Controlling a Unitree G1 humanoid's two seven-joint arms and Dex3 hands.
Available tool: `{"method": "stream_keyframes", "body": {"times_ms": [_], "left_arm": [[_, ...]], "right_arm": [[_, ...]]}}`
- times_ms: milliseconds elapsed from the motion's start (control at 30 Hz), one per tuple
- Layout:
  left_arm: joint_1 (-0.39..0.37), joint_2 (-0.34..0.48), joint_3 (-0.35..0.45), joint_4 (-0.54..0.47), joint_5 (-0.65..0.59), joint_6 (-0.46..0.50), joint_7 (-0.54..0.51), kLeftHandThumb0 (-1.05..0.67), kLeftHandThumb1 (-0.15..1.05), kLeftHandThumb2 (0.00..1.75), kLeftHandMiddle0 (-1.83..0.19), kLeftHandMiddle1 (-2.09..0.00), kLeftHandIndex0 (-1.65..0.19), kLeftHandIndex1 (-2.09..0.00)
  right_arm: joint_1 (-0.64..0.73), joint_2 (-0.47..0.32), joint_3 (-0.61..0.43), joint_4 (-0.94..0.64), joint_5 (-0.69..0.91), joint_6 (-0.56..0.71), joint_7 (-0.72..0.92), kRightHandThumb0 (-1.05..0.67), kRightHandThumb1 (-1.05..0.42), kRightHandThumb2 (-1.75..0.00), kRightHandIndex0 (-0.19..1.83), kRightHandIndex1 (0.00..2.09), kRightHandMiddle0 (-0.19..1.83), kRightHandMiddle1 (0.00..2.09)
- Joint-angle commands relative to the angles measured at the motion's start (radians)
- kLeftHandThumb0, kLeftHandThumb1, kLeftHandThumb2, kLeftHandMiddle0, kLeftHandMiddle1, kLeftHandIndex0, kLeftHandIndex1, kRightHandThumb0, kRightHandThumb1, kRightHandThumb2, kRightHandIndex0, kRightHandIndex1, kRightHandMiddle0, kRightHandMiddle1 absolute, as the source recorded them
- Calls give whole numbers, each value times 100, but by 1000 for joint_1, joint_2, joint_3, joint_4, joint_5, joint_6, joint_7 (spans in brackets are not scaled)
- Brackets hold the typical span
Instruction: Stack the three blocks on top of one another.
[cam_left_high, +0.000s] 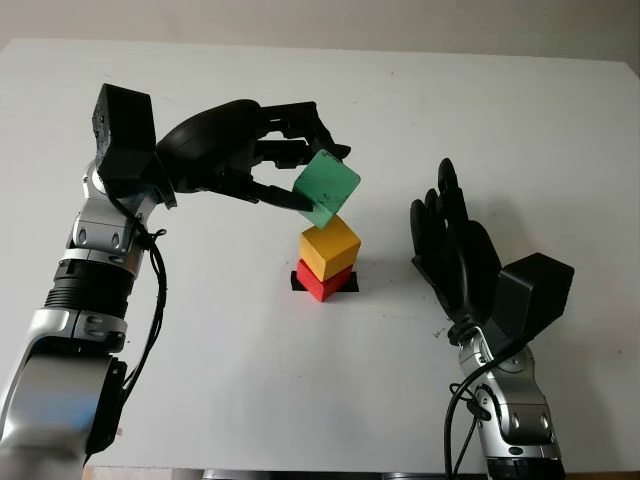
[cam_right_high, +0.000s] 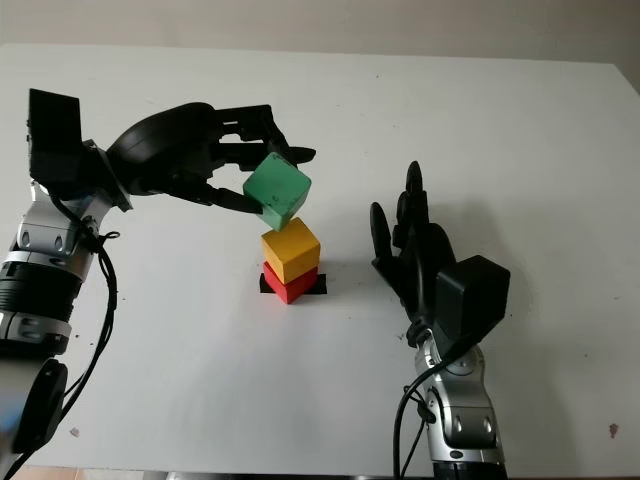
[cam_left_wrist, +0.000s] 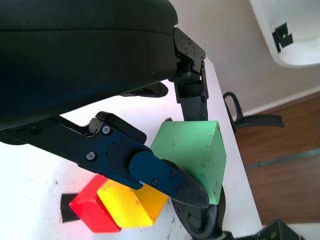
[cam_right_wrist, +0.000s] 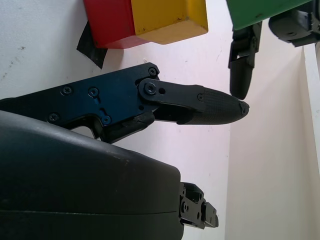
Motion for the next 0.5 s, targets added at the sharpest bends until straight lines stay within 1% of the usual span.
{"method": "stream_keyframes", "body": {"times_ms": [0,100,167,233,300,467], "left_arm": [[-2,-9,-8,2,2,6,-11,-44,104,9,-37,0,-33,-160],[1,-15,-23,0,9,41,-20,-45,104,7,-37,0,-35,-161],[6,-21,-30,-2,9,55,-24,-43,104,6,-36,0,-36,-158],[12,-33,-31,3,4,43,-29,-42,104,6,-37,0,-39,-155],[14,-46,-30,16,2,25,-36,-42,104,7,-35,0,-37,-154],[11,-61,-31,29,4,22,-44,-42,105,10,-33,0,-36,-154]], "right_arm": [[2,-6,-4,-23,3,-9,2,-71,-105,-54,-19,0,-19,0],[3,-4,-4,-25,3,-6,1,-71,-105,-54,-19,0,-19,0],[3,-6,-4,-28,3,2,2,-72,-105,-54,-19,0,-19,0],[4,-7,-3,-29,2,3,3,-72,-105,-54,-19,0,-19,0],[4,-7,-4,-28,1,6,0,-72,-105,-54,-19,0,-19,0],[5,-3,-7,-21,5,-15,2,-71,-105,-54,-19,0,-19,0]]}}
